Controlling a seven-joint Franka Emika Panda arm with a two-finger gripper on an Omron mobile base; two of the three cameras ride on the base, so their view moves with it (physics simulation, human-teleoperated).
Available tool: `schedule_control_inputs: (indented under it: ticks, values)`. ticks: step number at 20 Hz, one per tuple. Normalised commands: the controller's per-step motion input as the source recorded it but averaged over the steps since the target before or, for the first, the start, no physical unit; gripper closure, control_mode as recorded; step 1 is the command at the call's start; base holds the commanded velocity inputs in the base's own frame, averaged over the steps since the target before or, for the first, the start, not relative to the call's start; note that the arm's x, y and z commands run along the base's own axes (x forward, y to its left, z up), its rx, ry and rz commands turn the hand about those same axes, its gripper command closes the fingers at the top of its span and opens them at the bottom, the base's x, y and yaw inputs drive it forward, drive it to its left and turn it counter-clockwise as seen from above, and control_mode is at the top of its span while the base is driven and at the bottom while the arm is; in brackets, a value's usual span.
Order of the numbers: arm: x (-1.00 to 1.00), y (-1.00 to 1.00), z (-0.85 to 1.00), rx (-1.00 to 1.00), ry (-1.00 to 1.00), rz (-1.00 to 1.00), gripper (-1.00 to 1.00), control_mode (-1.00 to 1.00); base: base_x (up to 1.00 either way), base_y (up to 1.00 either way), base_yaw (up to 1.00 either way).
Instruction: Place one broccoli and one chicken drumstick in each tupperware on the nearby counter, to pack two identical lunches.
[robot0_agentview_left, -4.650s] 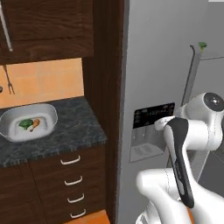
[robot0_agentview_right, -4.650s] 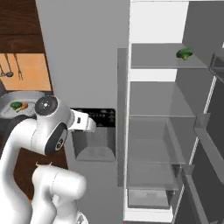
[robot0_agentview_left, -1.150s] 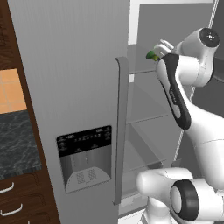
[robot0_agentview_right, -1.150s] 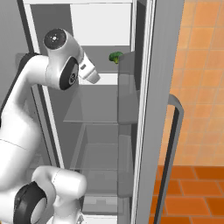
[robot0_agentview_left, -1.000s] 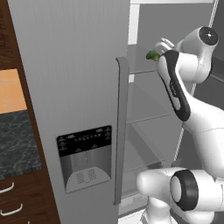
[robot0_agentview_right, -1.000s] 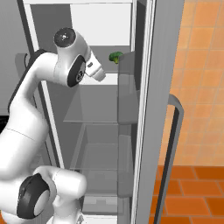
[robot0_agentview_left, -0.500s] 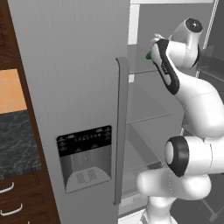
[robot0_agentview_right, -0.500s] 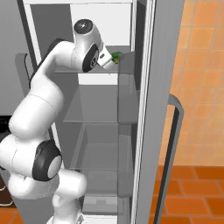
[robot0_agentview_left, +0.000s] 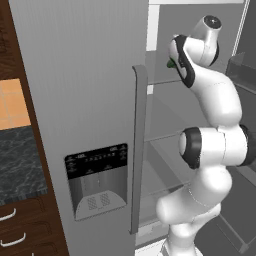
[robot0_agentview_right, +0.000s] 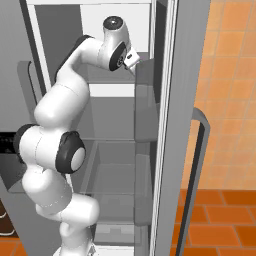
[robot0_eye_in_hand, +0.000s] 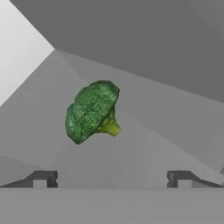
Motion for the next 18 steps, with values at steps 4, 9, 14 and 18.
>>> schedule_control_inputs:
  ticks: [4,9,14,18]
  values:
    - [0.54,-0.11,-0.32,0.00,0.00,0.00,-1.00,-1.00,0.00,0.00,0.00]
    - [0.47,-0.17,-0.09,0.00,0.00,0.00,-1.00,-1.00,0.00,0.00,0.00]
    - [0.47,-0.02,-0.07,0.00,0.00,0.00,-1.00,-1.00,0.00,0.00,0.00]
    - [0.35,0.00,-0.07,0.00,0.00,0.00,-1.00,-1.00,0.00,0.00,0.00]
